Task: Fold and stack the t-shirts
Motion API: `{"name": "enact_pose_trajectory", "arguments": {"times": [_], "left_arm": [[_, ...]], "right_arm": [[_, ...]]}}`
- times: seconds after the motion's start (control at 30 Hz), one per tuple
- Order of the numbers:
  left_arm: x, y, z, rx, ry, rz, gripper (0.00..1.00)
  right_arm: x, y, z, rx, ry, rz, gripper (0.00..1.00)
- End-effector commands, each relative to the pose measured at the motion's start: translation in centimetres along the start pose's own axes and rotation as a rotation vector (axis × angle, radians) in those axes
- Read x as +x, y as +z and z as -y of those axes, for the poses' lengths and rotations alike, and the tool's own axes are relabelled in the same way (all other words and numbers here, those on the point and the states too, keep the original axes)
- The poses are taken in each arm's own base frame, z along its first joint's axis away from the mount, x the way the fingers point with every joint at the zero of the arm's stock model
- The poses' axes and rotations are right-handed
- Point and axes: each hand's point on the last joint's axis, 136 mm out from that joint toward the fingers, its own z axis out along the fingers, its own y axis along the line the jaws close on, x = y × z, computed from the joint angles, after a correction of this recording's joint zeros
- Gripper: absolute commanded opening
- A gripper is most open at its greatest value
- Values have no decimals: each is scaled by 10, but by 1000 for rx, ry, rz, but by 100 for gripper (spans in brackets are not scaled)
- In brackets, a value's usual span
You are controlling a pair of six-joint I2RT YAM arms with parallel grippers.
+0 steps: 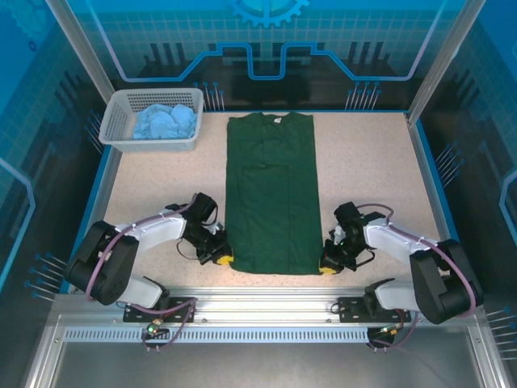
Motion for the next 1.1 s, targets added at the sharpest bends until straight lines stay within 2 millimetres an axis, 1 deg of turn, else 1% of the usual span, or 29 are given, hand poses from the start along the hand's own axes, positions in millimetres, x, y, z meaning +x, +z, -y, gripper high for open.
{"name": "enact_pose_trajectory", "arguments": {"times": [0.0,0.1,0.2,0.27,0.37,0.47,0.53,0.57,0.6,0.63,0.77,0.83,0.87,0.93,1.03,1.07], "left_arm": [[26,-2,-14,-64,-6,-70,0],[38,0,-16,-83,-2,-103,0],[43,-8,-13,-86,15,-106,0],[42,-16,-5,-90,38,-101,0],[31,-35,16,-53,51,-68,0],[7,-65,47,22,58,-2,0],[-12,-84,69,53,74,45,0],[-22,-90,79,68,81,65,0],[-34,-96,88,84,83,87,0],[-47,-102,98,103,82,113,0],[-98,-117,127,153,60,186,0],[-126,-120,135,148,35,205,0],[-137,-122,139,150,31,208,0],[-161,-126,138,142,-2,227,0],[-192,-129,140,137,-33,245,0],[-201,-129,140,133,-46,244,0]], "right_arm": [[29,5,6,28,48,-81,0],[36,1,3,34,41,-82,0],[34,-12,-3,41,24,-50,0],[29,-23,-11,34,6,-16,0],[13,-44,-27,11,-1,51,0],[-12,-69,-46,-40,17,134,0],[-34,-86,-60,-95,51,177,0],[-44,-92,-67,-123,59,191,0],[-58,-102,-78,-150,60,215,0],[-71,-109,-85,-161,67,228,0],[-121,-125,-100,-175,118,246,0],[-150,-129,-107,-180,142,251,0],[-162,-132,-112,-186,143,255,0],[-189,-137,-118,-189,157,258,0],[-224,-141,-120,-187,195,272,0],[-233,-140,-120,-186,207,267,0]]}}
